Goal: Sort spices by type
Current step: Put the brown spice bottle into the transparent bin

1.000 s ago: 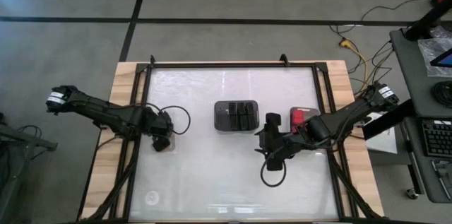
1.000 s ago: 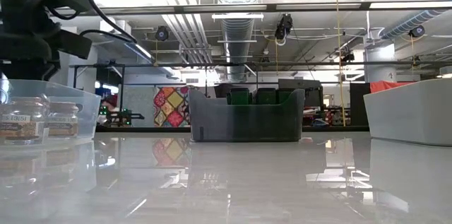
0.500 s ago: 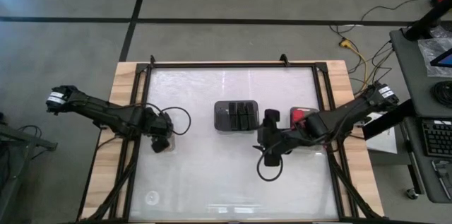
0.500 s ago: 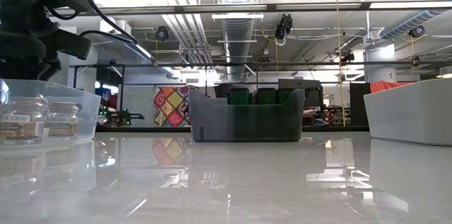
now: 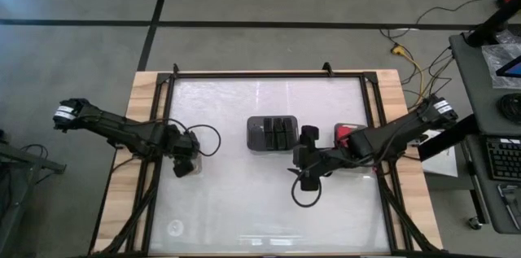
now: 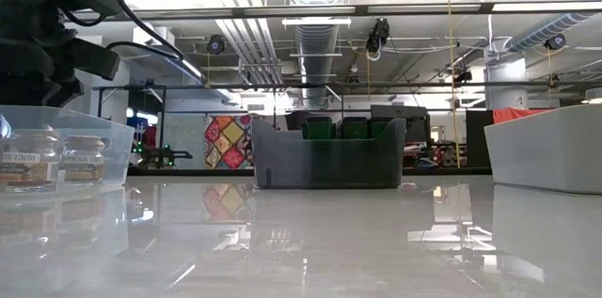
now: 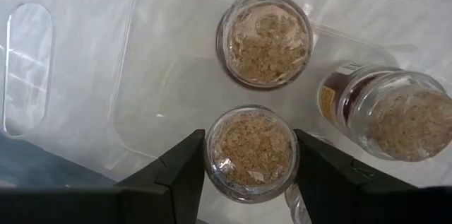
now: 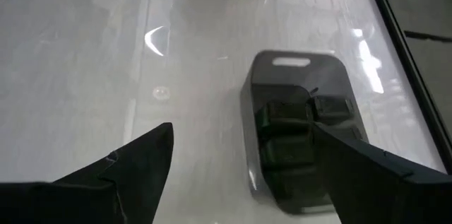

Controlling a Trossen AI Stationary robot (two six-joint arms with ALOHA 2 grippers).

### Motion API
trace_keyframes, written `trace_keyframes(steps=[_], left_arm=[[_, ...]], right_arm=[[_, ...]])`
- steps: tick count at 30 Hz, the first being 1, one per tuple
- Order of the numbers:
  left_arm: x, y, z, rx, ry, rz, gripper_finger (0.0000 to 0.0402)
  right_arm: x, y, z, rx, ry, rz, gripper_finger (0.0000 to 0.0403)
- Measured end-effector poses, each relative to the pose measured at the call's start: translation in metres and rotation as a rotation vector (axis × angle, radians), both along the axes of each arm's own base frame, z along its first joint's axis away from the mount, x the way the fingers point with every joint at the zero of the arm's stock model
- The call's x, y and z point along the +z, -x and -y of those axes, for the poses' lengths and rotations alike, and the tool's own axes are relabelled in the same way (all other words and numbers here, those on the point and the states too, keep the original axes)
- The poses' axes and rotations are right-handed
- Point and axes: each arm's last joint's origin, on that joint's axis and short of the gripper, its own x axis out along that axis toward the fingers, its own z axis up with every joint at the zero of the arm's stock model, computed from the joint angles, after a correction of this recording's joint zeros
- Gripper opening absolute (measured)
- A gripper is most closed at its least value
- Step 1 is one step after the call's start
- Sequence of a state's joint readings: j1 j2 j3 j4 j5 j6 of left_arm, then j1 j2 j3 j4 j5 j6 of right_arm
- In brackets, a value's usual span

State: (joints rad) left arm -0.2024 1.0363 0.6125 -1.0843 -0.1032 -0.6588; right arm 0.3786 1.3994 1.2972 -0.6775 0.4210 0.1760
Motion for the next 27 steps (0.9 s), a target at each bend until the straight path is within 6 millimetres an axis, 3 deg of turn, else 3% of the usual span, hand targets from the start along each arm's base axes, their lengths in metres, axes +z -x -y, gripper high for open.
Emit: trace_keyframes(steps=[15, 27], left_arm=[[0.0018, 0.001, -0.0007, -0.047, -0.017, 0.015, 0.018], [0.0038, 0.0018, -0.0016, -0.118, -0.046, 0.031, 0.018]], right_arm=[[-0.0095, -0.0108, -0.0022, 0.022, 0.026, -0.007, 0.0356], [-0.0105, -0.0105, -0.0023, 0.015, 0.019, -0.01, 0.0359]])
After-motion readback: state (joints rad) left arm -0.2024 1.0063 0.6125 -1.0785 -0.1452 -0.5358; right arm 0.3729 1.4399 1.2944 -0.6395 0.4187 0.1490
